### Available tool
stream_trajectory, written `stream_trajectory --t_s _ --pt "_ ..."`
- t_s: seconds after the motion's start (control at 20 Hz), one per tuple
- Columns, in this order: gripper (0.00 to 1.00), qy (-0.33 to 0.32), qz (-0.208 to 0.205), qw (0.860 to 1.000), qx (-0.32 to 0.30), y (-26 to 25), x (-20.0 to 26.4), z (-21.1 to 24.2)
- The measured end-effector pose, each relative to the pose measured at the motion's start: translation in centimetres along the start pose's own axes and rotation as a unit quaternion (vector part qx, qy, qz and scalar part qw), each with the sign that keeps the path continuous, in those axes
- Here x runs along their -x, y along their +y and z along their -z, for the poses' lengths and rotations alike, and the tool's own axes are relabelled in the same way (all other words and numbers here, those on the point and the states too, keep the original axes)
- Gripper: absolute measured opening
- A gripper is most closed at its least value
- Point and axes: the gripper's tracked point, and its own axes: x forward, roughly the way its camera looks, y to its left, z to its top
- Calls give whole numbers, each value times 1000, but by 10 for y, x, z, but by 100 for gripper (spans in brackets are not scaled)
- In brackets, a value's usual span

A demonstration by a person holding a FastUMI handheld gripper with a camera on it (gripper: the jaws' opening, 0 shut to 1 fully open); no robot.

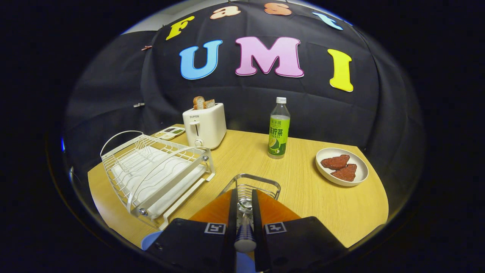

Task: Take the plate from the dish rack, then take the spoon from the basket and place it into the plate.

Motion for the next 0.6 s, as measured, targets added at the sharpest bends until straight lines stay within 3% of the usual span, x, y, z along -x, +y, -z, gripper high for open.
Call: stream_trajectory --t_s 0.35,0.6 --pt "23 -26 -16 999 -17 -7 38 -53" --pt "22 -36 -73 996 -36 16 84 -76"
